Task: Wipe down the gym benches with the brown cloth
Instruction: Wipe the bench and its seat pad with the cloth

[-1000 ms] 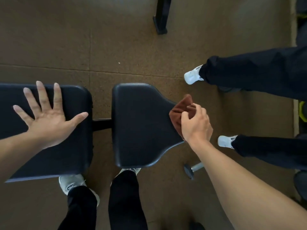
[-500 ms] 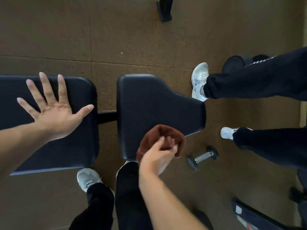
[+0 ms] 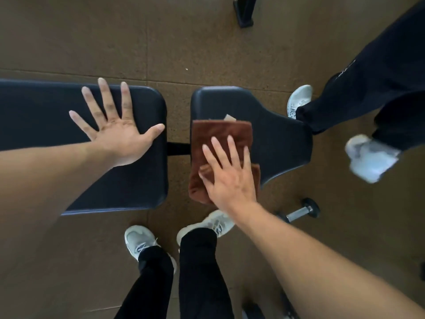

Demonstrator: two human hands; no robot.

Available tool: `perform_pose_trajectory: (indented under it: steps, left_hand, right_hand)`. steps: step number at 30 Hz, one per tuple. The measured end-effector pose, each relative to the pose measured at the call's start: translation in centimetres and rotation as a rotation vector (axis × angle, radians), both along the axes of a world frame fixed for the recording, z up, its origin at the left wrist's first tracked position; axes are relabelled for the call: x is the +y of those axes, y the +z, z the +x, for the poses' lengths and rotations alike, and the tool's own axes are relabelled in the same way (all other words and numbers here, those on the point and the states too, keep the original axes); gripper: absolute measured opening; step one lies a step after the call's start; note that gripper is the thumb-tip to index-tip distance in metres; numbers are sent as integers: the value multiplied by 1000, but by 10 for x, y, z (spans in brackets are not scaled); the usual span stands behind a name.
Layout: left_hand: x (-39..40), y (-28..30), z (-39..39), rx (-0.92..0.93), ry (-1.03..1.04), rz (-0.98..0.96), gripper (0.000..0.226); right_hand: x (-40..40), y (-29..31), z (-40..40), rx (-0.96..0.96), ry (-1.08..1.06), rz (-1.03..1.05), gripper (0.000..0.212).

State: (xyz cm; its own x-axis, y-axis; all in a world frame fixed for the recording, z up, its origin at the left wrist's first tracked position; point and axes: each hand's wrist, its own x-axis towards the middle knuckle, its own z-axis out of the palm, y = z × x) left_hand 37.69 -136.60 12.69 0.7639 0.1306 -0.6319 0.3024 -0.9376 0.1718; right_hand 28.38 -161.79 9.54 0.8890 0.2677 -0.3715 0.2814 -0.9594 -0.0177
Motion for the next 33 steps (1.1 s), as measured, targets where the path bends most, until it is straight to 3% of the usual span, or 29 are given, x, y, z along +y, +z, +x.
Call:
perform_pose_trajectory:
  steps: [4,7,11,16,21,23,25,26,29,31,33]
  left_hand:
    - [1,-5,0,-21,3,8,108]
    - [0,-9,0,-40,0,23,108]
    - [0,-7,-1,-46,5,29,108]
    - [1,-5,-1,-48,2,21,109]
    - [0,-8,-4,-86,-5,29,108]
    - [0,-9,-5,-88,-9,35,108]
    - [0,-9,-5,-78,-14,31,108]
    - [0,-9,-5,-74,-16,30,107]
    - [0,-7,-6,-70,-18,31,106]
    - [-1,-6,-7,-63,-18,32,106]
    - [-1,-4,-6,-47,-13,29,106]
  right_hand:
    - [35,-2,116,-31,-79,-17,66]
    - [61,-4,153,-17,-159,-54,66]
    - [58,1,89,6,44,-87,69]
    - [30,-7,-40,38,256,-8,55]
    - [-7,-18,-63,-66,456,-19,61]
    - [-21,-18,-67,-102,371,21,69]
    - [-33,-18,-82,-169,30,125,73]
    - [-36,-16,-92,-200,-262,228,69]
    - [-28,-5,-82,-200,-1481,572,58]
    - [-27,6,-42,-61,-2143,882,41]
    - [-34,15,-12,83,-2395,1167,36]
